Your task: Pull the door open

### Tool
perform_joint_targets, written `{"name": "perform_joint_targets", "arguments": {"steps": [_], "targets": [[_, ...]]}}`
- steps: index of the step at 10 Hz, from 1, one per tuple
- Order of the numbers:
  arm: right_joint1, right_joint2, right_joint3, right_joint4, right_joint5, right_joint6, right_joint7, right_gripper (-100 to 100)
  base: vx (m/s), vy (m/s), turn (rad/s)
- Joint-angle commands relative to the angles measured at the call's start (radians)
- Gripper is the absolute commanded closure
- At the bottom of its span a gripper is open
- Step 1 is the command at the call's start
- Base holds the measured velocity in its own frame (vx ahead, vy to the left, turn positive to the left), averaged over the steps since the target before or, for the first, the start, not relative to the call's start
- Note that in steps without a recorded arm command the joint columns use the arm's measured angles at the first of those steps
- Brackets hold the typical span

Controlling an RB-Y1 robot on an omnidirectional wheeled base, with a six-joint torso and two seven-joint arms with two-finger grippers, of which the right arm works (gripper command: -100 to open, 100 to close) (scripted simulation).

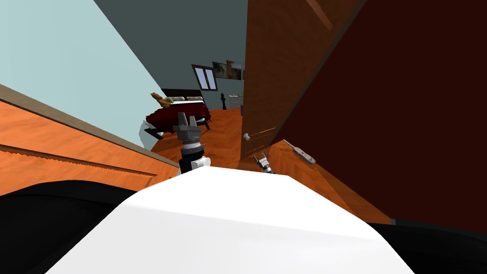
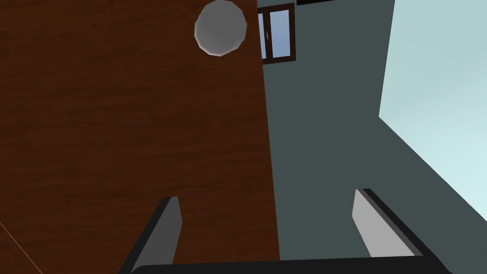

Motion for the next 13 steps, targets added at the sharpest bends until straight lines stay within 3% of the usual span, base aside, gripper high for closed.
{"name": "perform_joint_targets", "arguments": {"steps": [1,11,12,13], "targets": [[0.004,0.009,0.003,0.023,0.033,-0.019,0.027,-100,0.175,0.059,-0.087],[-0.015,0.066,-0.001,0.180,0.153,-0.110,0.149,-100,0.161,0.005,-0.081],[-0.015,0.062,-0.001,0.172,0.147,-0.103,0.141,-100,0.071,-0.008,-0.009],[-0.033,0.044,-0.017,0.205,0.135,-0.116,0.146,-100,-0.081,0.033,0.076]]}}
